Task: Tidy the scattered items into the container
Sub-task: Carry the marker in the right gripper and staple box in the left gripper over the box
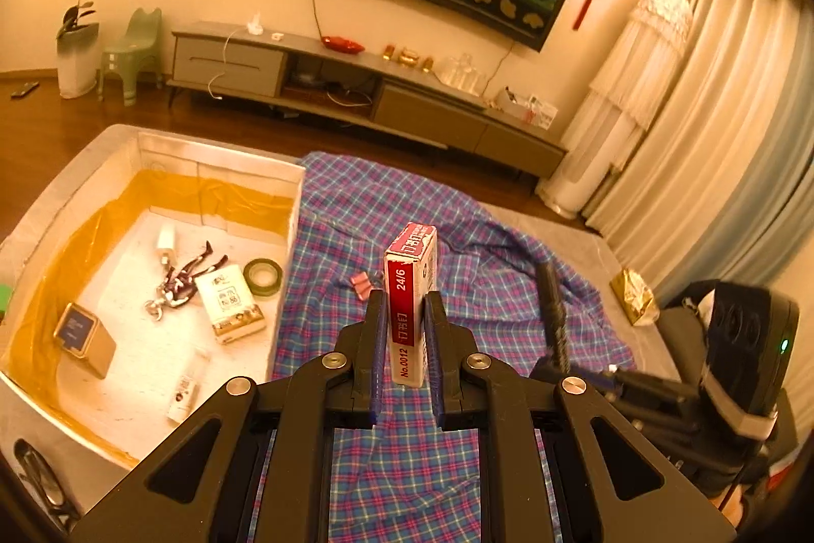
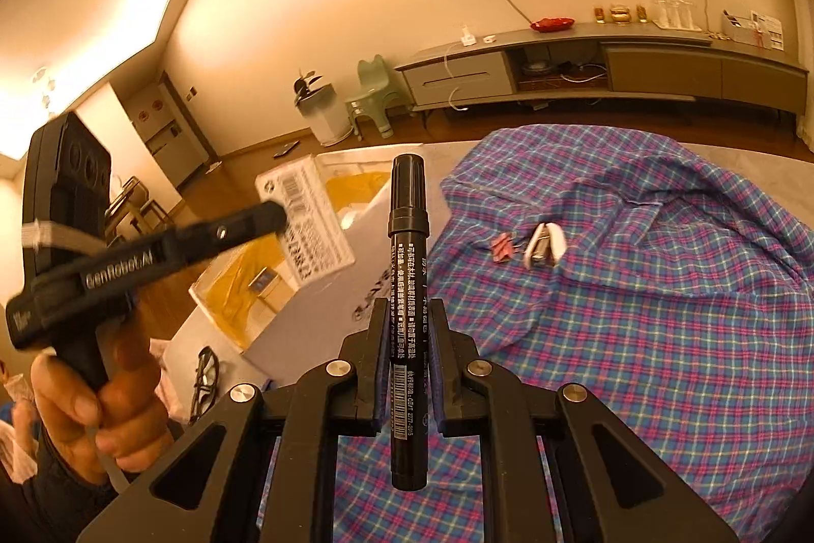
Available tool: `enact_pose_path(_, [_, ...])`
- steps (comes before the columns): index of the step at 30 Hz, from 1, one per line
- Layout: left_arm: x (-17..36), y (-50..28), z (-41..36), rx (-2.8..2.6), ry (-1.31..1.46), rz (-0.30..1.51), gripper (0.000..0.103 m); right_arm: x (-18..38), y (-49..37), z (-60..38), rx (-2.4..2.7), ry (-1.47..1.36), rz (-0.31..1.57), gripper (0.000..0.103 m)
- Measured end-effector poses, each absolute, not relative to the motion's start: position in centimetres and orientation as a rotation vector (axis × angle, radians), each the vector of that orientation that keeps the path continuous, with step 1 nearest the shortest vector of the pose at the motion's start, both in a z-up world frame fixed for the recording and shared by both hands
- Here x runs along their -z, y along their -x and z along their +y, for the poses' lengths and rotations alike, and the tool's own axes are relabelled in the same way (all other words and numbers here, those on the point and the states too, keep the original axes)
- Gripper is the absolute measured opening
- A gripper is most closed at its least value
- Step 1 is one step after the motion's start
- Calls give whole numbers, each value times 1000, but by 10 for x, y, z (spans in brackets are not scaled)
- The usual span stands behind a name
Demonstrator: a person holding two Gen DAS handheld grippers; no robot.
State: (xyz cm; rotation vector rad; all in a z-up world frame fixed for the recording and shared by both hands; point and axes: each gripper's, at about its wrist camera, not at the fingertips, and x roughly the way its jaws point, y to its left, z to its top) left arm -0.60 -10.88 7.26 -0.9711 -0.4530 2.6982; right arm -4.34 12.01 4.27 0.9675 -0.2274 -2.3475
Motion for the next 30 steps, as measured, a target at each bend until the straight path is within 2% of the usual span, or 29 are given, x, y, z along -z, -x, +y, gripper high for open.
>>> enact_pose_path(11, [-88, -9, -126, -2702, 906, -493, 14, -66, 36, 85, 2326, -919, -241, 14])
enact_pose_path(30, [-92, -20, -180, -2730, 828, -635, 14, -96, 36, 22, 2300, -879, -154, 14])
